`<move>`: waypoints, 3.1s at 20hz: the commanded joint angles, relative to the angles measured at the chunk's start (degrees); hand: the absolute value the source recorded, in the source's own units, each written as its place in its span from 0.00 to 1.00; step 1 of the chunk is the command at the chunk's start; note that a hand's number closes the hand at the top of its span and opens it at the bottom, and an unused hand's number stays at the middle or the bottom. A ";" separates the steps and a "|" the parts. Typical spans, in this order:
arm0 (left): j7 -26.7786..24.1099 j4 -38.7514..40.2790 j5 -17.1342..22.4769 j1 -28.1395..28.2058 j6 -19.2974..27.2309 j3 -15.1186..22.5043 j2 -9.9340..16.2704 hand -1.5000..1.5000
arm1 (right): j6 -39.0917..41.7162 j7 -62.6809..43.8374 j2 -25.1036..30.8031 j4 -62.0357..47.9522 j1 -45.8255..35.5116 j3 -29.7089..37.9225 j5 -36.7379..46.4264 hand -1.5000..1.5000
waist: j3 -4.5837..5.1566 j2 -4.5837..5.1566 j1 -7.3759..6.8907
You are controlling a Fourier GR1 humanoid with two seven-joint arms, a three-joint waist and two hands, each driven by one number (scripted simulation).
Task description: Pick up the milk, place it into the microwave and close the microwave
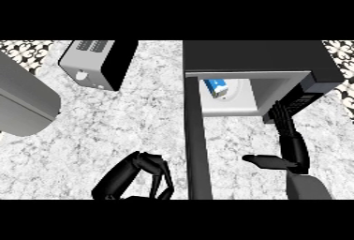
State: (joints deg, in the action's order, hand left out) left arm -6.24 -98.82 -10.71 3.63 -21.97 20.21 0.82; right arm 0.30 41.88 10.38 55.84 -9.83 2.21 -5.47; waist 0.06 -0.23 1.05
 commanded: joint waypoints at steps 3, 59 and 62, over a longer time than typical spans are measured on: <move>-0.70 7.70 -4.35 -2.56 -0.13 6.54 -0.79 1.00 | 0.24 -2.55 1.00 18.38 15.34 -2.65 -0.24 0.00 | 0.05 -0.09 0.60; -14.63 42.37 52.18 -52.30 60.05 27.66 -0.82 1.00 | 27.44 -17.96 22.42 59.80 30.30 5.48 -31.27 0.00 | 0.41 4.35 16.41; -15.91 44.10 54.34 -53.84 59.40 26.53 -0.82 1.00 | 27.82 -18.43 23.19 59.79 29.85 6.09 -32.73 0.00 | 0.34 4.65 17.19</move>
State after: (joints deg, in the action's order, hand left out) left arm -20.48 -56.70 41.11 -47.52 37.65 49.04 0.00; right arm 27.86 24.22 32.61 115.07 20.52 7.58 -36.58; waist 0.43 4.23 17.27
